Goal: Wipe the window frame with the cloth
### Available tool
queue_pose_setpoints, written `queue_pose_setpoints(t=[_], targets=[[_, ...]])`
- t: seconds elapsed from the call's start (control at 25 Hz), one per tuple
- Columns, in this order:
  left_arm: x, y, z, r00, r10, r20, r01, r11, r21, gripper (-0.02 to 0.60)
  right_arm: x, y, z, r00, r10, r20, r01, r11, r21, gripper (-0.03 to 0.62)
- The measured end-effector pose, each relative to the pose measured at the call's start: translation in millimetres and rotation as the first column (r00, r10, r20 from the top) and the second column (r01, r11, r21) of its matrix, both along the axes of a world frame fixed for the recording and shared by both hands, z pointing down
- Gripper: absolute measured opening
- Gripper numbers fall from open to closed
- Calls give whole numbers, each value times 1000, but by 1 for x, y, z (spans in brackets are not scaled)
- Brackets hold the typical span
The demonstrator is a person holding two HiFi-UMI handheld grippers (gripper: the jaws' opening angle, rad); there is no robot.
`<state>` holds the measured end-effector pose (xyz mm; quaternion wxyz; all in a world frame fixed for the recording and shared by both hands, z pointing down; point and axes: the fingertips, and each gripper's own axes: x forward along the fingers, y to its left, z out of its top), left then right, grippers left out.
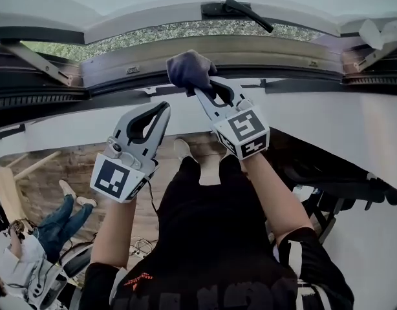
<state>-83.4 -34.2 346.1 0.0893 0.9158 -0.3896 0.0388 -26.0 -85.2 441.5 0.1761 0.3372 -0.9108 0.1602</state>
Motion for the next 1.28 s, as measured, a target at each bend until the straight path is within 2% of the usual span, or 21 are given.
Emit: queue_pose_setpoints(t=[0.36, 0.48, 0.68, 1.04, 1.16, 1.28], targets=[[43, -5, 1, 999, 49, 8, -49, 999, -6, 23, 52, -6, -1, 998, 62, -8, -62, 998, 1, 78], [58, -7, -4, 997, 72, -9, -72, 997, 3, 23, 68, -8, -1, 996, 86, -12, -86, 996, 3, 78], [81, -8, 3, 996, 90, 7, -89, 994, -58, 23, 98, -10, -2, 992, 122, -18, -122, 993, 2, 78], [121, -16, -1, 991, 130, 0, -130, 991, -18, 23, 156, -17, -3, 981, 191, -26, -191, 982, 6, 78], [136, -17, 0, 989, 149, 4, -148, 988, -44, 23, 179, -19, -3, 975, 220, -31, -220, 976, 8, 78], [150, -19, -2, 986, 167, 6, -167, 986, -28, 23, 201, -21, -3, 968, 249, -36, -249, 968, 11, 78]])
